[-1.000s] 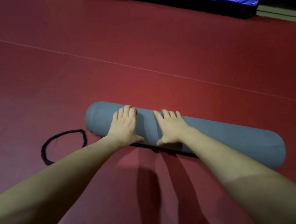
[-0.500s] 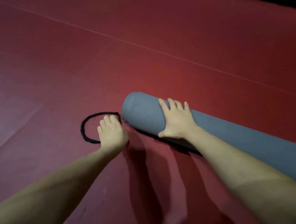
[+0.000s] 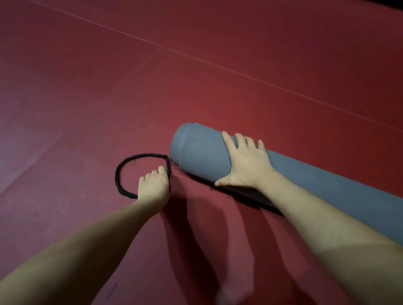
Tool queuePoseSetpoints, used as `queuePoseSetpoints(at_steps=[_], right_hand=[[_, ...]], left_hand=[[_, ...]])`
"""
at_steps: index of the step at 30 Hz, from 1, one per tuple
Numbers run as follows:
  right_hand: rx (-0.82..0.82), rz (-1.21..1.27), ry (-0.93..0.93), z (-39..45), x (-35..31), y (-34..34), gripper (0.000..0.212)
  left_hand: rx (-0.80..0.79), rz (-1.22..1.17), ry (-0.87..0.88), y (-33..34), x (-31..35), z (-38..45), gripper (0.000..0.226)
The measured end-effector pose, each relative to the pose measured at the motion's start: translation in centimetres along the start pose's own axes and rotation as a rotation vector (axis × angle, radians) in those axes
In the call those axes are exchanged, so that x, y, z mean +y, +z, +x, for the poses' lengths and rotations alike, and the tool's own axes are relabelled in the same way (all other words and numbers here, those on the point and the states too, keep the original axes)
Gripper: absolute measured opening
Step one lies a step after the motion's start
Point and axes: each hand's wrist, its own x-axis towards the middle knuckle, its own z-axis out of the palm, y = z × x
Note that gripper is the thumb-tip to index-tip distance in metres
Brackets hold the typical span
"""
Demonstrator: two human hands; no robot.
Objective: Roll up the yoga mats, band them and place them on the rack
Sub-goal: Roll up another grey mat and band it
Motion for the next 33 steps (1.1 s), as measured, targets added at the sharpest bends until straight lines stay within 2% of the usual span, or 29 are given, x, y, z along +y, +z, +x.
queuePoseSetpoints(at_steps=[1,5,7,11,13,19,23,25,29,31,33], right_hand=[[0.003,0.002,-0.001,-0.1,0.0,0.1,0.133],[-0.025,0.029,0.023,0.0,0.1,-0.3,0.134],[-0.035,0.049,0.036,0.2,0.2,-0.7,0.135],[-0.008,0.067,0.030,0.1,0.0,-1.0,0.130],[0.026,0.066,0.030,0.2,0.3,-1.2,0.126],[0.158,0.129,0.114,1.3,3.8,-4.7,0.119],[0.224,0.211,0.190,1.2,7.6,-9.1,0.117],[0.261,0.246,0.233,0.7,9.6,-11.6,0.117],[0.329,0.296,0.276,-1.2,13.4,-16.6,0.118],[0.346,0.309,0.291,-2.5,15.1,-19.3,0.123],[0.379,0.360,0.309,-3.7,16.7,-21.9,0.126]], left_hand=[[0.004,-0.083,0.005,-0.1,0.3,-0.2,0.024],[0.117,-0.671,0.000,-1.4,2.7,-1.8,0.032],[0.144,-0.822,-0.067,-2.1,3.9,-2.4,0.030],[0.088,-0.996,-0.307,-2.4,5.2,-1.9,0.021],[0.076,-1.043,-0.334,-3.4,5.6,-1.6,0.029],[0.151,-1.011,-0.233,-9.0,9.3,-0.4,0.056],[0.061,-0.978,-0.227,-12.9,13.8,0.9,0.088],[0.045,-0.951,-0.170,-15.6,16.2,1.4,0.094],[0.008,-1.126,-0.074,-21.5,20.1,1.4,0.122],[0.029,-1.140,-0.018,-24.6,22.0,0.7,0.121],[0.134,-1.051,0.026,-27.6,24.0,-0.1,0.107]])
